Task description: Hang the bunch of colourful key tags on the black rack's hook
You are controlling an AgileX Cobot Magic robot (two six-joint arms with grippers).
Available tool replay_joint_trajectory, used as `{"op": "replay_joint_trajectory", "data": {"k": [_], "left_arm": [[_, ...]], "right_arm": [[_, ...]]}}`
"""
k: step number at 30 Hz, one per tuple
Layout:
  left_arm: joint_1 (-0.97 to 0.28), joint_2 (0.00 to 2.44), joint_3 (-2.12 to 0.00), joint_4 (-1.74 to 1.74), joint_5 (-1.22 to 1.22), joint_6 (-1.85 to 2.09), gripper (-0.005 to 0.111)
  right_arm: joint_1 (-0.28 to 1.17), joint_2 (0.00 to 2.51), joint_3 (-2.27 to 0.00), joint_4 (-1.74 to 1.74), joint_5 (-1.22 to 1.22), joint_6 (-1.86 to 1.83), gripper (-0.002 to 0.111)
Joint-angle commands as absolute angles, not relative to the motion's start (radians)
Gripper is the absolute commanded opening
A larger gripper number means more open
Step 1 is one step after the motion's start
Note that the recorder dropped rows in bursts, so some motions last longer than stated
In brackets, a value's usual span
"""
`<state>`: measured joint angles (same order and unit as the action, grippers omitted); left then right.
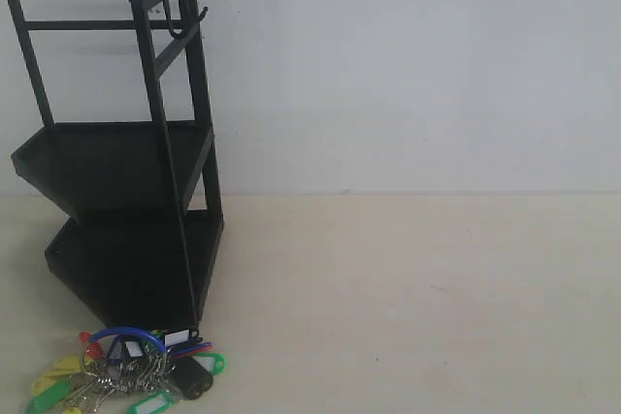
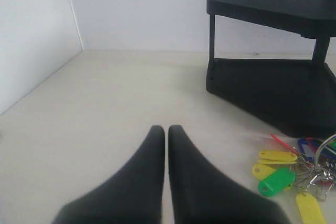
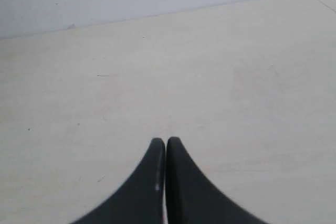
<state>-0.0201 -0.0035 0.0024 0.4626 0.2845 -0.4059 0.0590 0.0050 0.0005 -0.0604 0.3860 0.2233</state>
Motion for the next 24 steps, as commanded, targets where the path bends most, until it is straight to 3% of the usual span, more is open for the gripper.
{"op": "replay_joint_trajectory", "data": {"k": [1, 12, 18, 20, 24], "left_arm": [[-0.021, 0.000, 0.000, 0.463, 0.284, -0.411, 0.004], [-0.021, 0.000, 0.000, 0.463, 0.284, -0.411, 0.004], [-0.021, 0.000, 0.000, 0.463, 0.284, -0.411, 0.004], [-0.021, 0.000, 0.000, 0.463, 0.284, -0.411, 0.004], [-0.021, 0.000, 0.000, 0.463, 0.284, -0.411, 0.004]], "right_arm": [[0.052, 0.000, 0.000, -0.066, 0.345, 0.186, 0.000], [0.052, 0.000, 0.000, -0.066, -0.306, -0.024, 0.000], [0.052, 0.000, -0.014, -0.034, -0.820, -0.032, 0.000], [0.052, 0.000, -0.088, 0.007, -0.793, 0.006, 0.000], [0.052, 0.072, -0.336, 0.014, -0.408, 0.139, 0.000]]}}
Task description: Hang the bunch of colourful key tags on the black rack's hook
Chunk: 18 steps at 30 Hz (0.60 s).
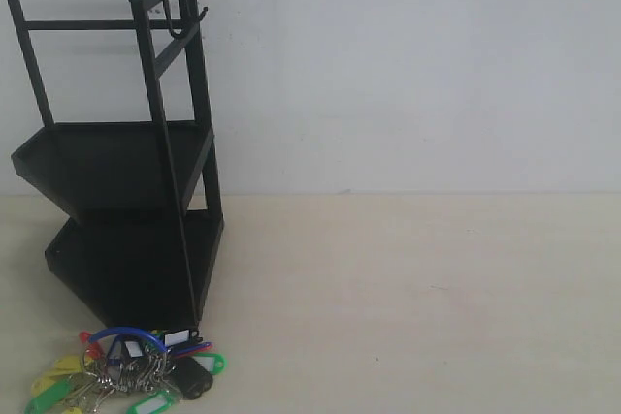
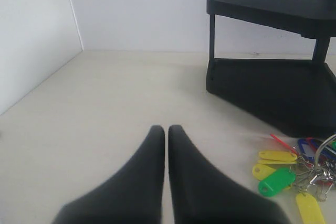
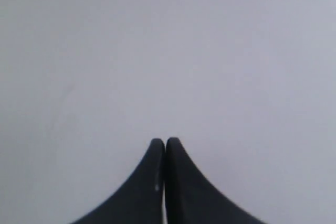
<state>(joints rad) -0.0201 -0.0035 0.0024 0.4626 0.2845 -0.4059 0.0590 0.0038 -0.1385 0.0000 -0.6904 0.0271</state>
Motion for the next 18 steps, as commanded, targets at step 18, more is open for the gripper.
{"op": "replay_joint_trajectory", "data": {"k": [18], "left_arm": [[-0.021, 0.000, 0.000, 0.463, 0.284, -0.411, 0.004]], "right_arm": [[0.181, 0.721, -0.651, 0.378, 0.710, -0.170, 0.000]]}}
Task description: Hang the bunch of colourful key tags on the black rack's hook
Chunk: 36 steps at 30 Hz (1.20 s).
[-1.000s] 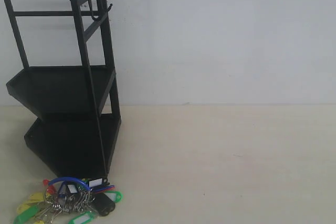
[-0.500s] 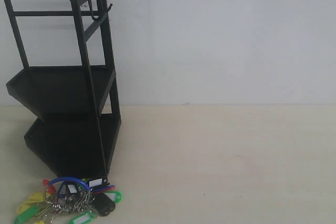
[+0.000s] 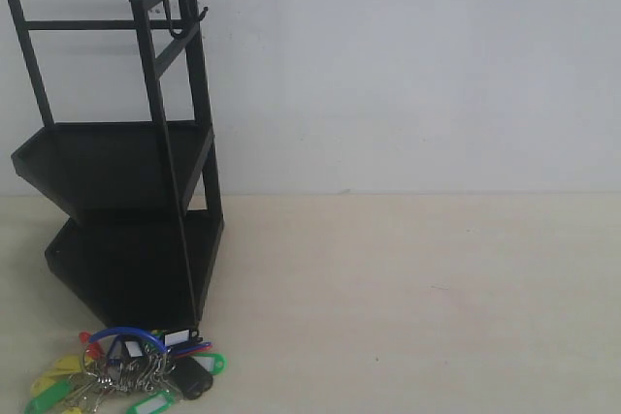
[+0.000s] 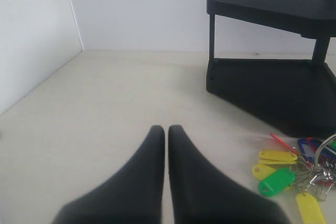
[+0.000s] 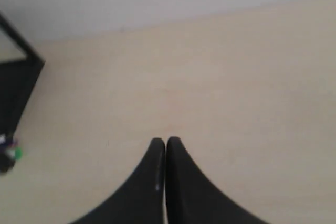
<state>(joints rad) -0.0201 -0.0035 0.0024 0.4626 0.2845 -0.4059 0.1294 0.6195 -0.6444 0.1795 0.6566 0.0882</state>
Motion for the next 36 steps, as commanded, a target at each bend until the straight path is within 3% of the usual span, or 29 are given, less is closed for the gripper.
{"op": "replay_joint_trajectory", "data": {"k": [1, 6, 10, 14, 18, 36], "left_arm": [[-0.021, 0.000, 0.000, 0.463, 0.284, -0.411, 0.004], [-0.021, 0.000, 0.000, 0.463, 0.284, -0.411, 0.004], [-0.021, 0.000, 0.000, 0.463, 0.284, -0.411, 0.004], [-0.021, 0.000, 0.000, 0.463, 0.284, -0.411, 0.004], [-0.021, 0.000, 0.000, 0.463, 0.284, -0.411, 0.004], [-0.021, 0.000, 0.000, 0.463, 0.284, -0.411, 0.004]], "right_arm": [[0.204, 0.756, -0.651, 0.461, 0.721, -0.272, 0.000], [0.341, 0.948, -0.651, 0.730, 0.740, -0.589, 0.000], [0.477, 1.102, -0.651, 0.768, 0.603, -0.664, 0.003], [0.593, 1.255, -0.662, 0.770, 0.440, -0.709, 0.024], [0.640, 1.422, -0.749, 0.775, 0.428, -0.614, 0.046], [0.802, 1.939, -1.330, 0.809, 0.462, -1.016, 0.046]]}}
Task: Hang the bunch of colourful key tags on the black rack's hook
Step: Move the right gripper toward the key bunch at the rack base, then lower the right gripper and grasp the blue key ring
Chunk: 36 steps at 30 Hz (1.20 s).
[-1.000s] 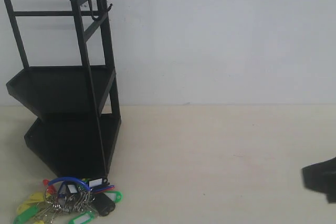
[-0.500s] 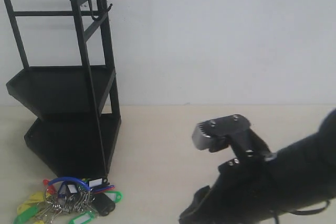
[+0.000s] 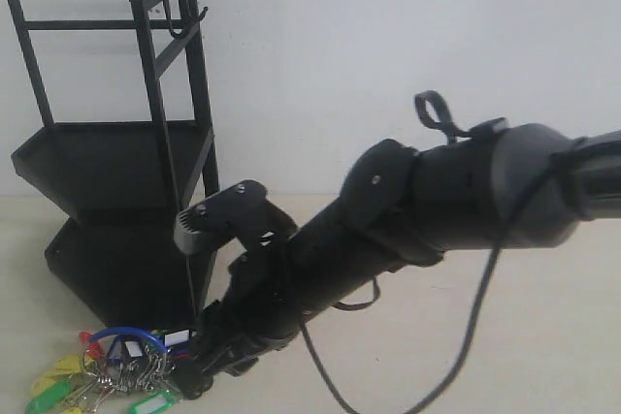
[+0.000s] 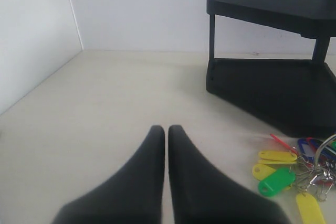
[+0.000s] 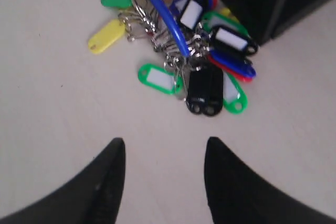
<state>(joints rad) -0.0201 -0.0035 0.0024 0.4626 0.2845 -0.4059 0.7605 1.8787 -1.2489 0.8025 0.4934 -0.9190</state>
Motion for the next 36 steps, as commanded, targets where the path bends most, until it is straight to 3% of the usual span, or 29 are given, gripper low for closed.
{"op": "replay_joint_trajectory", "data": {"k": [1, 5, 10, 36], "left_arm": [[-0.021, 0.000, 0.000, 0.463, 0.284, -0.411, 0.004], [-0.021, 0.000, 0.000, 0.463, 0.284, -0.411, 0.004], [-0.021, 0.000, 0.000, 0.463, 0.284, -0.411, 0.004], [-0.021, 0.000, 0.000, 0.463, 0.284, -0.411, 0.004]], "right_arm": [[0.816, 1.955, -1.347, 0.809, 0.438, -1.040, 0.046], [0.848, 2.018, -1.408, 0.809, 0.398, -1.058, 0.046], [0.858, 2.095, -1.503, 0.813, 0.409, -1.048, 0.062], [0.899, 2.225, -1.540, 0.825, 0.187, -1.161, 0.062]]}}
